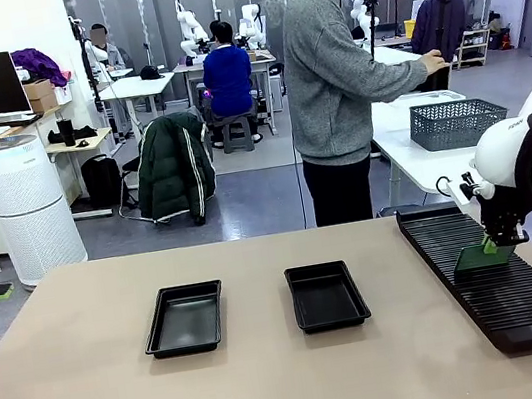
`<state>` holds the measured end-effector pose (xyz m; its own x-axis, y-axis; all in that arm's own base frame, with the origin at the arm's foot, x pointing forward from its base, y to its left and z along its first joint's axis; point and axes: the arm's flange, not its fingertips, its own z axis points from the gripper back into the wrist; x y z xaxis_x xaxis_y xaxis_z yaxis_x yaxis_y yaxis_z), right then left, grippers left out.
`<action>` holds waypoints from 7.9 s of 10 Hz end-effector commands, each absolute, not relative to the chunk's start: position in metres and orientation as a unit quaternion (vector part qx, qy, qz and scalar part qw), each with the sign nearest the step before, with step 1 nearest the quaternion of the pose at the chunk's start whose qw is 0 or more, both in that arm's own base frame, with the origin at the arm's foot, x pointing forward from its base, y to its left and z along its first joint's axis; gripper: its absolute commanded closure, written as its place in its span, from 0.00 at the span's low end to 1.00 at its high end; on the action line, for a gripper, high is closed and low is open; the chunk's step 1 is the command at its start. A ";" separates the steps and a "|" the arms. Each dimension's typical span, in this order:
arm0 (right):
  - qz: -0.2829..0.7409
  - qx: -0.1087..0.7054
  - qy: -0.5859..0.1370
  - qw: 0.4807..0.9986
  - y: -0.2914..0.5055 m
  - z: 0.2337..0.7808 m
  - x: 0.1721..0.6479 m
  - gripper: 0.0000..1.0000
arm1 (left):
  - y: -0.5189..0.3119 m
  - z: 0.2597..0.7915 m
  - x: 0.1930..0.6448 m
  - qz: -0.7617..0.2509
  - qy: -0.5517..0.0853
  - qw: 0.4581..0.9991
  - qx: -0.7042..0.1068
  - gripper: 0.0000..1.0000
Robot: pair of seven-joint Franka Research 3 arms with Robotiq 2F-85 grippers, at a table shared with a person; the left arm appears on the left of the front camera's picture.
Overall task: Inspect and transfer BCBs to ESD trays.
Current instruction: Pick up the Blank PCB from the PCB Rack and place it in the left ESD tray.
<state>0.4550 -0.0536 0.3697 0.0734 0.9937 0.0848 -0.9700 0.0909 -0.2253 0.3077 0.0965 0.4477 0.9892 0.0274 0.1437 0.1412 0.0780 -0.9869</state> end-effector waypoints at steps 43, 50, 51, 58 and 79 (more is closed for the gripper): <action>0.699 0.144 0.004 0.700 -0.049 0.592 0.209 1.00 | 0.098 0.448 0.306 -0.039 -0.063 0.732 -0.677 0.00; 0.699 0.144 0.004 0.700 -0.049 0.592 0.209 1.00 | 0.098 0.448 0.306 -0.039 -0.063 0.732 -0.677 0.00; 0.699 0.144 0.004 0.700 -0.049 0.592 0.209 1.00 | 0.098 0.448 0.306 -0.039 -0.063 0.732 -0.677 0.00; 0.521 0.168 -0.031 0.836 -0.037 0.645 0.267 0.98 | 0.098 0.448 0.306 -0.039 -0.063 0.732 -0.677 0.00; 0.013 0.313 -0.063 0.948 -0.072 0.644 0.345 0.98 | 0.098 0.448 0.306 -0.039 -0.063 0.732 -0.677 0.00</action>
<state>0.3399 -0.0815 0.6461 0.9906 0.0369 0.1320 -0.1101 0.7879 0.6059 0.3078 0.0966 0.4478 0.9892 0.0275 0.1437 0.1412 0.0786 -0.9869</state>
